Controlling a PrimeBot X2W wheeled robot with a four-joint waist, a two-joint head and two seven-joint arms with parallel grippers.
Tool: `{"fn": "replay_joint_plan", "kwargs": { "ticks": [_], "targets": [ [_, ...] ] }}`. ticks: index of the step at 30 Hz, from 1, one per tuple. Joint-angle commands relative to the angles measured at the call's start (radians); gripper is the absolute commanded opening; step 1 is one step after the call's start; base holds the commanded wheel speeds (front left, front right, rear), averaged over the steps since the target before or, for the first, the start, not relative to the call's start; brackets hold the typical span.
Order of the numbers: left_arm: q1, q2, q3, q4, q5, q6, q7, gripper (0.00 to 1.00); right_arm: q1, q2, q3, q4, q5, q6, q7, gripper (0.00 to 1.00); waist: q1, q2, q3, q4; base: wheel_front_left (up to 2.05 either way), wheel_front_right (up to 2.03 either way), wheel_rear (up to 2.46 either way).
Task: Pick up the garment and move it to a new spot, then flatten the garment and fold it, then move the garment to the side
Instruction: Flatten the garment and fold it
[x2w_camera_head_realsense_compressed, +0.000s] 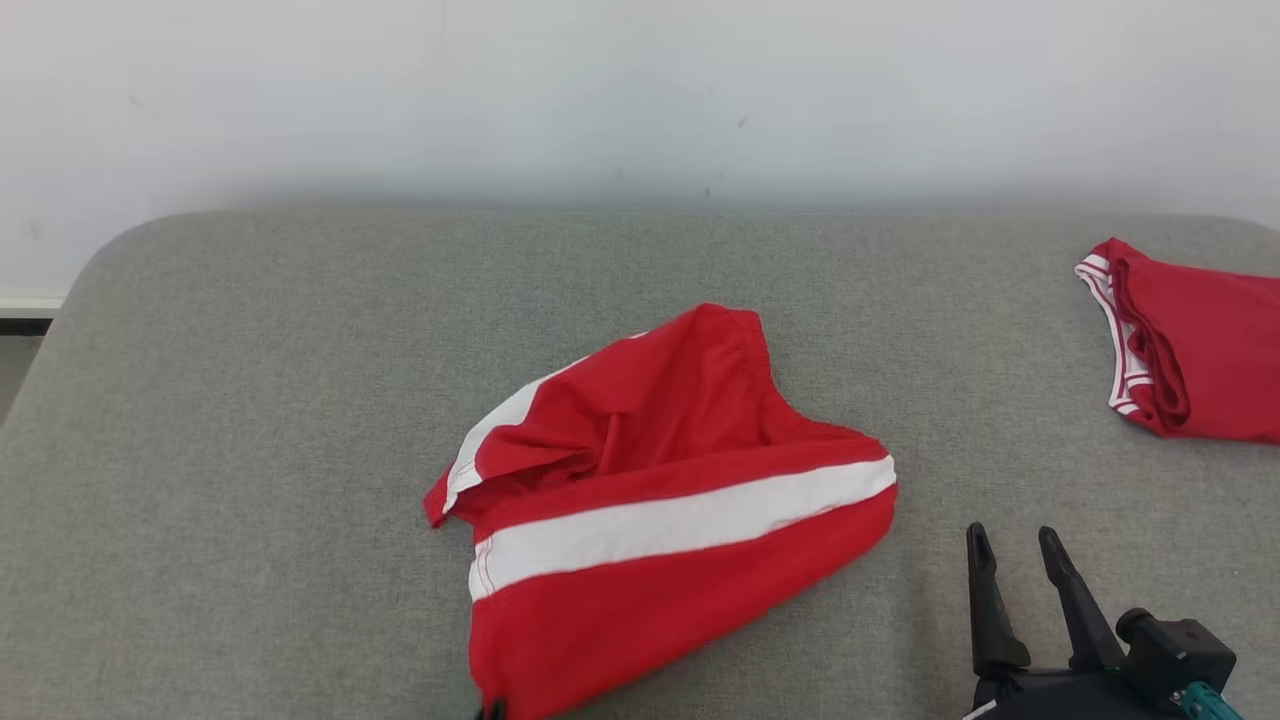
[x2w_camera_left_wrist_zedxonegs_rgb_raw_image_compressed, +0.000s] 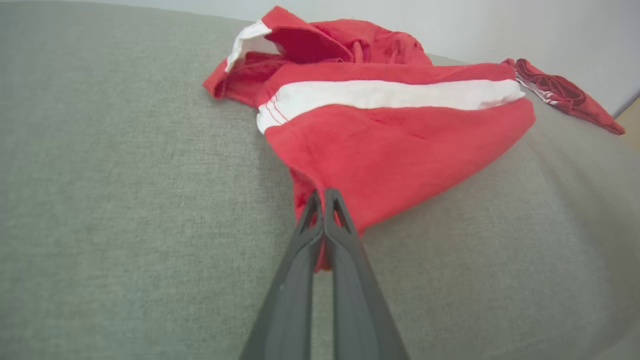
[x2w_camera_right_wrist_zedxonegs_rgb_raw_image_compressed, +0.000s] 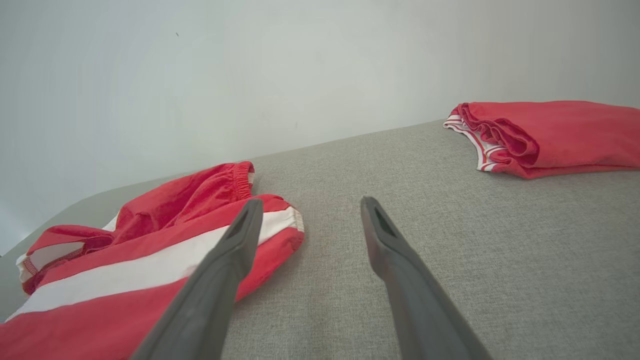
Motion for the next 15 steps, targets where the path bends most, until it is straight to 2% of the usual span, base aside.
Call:
{"fn": "replay_joint_plan", "kwargs": {
  "ticks": [1, 2, 3, 4, 7, 15],
  "targets": [
    [0.013, 0.001, -0.012, 0.030, 0.006, -0.001, -0.004, 0.00, 0.009, -0.008, -0.002, -0.002, -0.005, -0.002, 0.001, 1.00, 0.0001, 0.0000, -0.002, 0.001, 0.00, 0.00, 0.00],
    [0.010, -0.006, -0.011, 0.040, 0.004, -0.001, -0.005, 0.25, 0.010, -0.008, -0.003, -0.003, -0.005, -0.002, 0.002, 1.00, 0.0001, 0.0000, -0.002, 0.002, 0.00, 0.00, 0.00],
    [0.009, -0.013, -0.010, 0.052, -0.001, -0.001, -0.005, 0.56, 0.010, -0.008, -0.003, -0.004, -0.005, -0.002, 0.004, 1.00, 0.0001, 0.0000, -0.003, 0.001, 0.00, 0.00, 0.00],
    [0.006, -0.016, -0.010, 0.062, -0.001, -0.002, -0.006, 1.00, 0.011, -0.008, -0.003, -0.004, -0.006, -0.002, 0.006, 1.00, 0.0001, 0.0000, -0.004, 0.000, 0.00, 0.00, 0.00],
    [-0.012, -0.023, 0.010, 0.054, 0.007, 0.003, -0.008, 1.00, 0.014, -0.008, -0.005, -0.006, -0.007, -0.002, 0.005, 1.00, 0.0001, 0.0000, -0.008, -0.002, 0.00, 0.00, 0.00],
    [-0.002, -0.038, 0.134, -0.085, 0.043, 0.014, -0.007, 1.00, 0.021, -0.007, -0.002, -0.002, -0.002, -0.002, 0.003, 1.00, 0.0001, 0.0000, -0.018, -0.017, 0.00, 0.00, 0.00]
  ]
}}
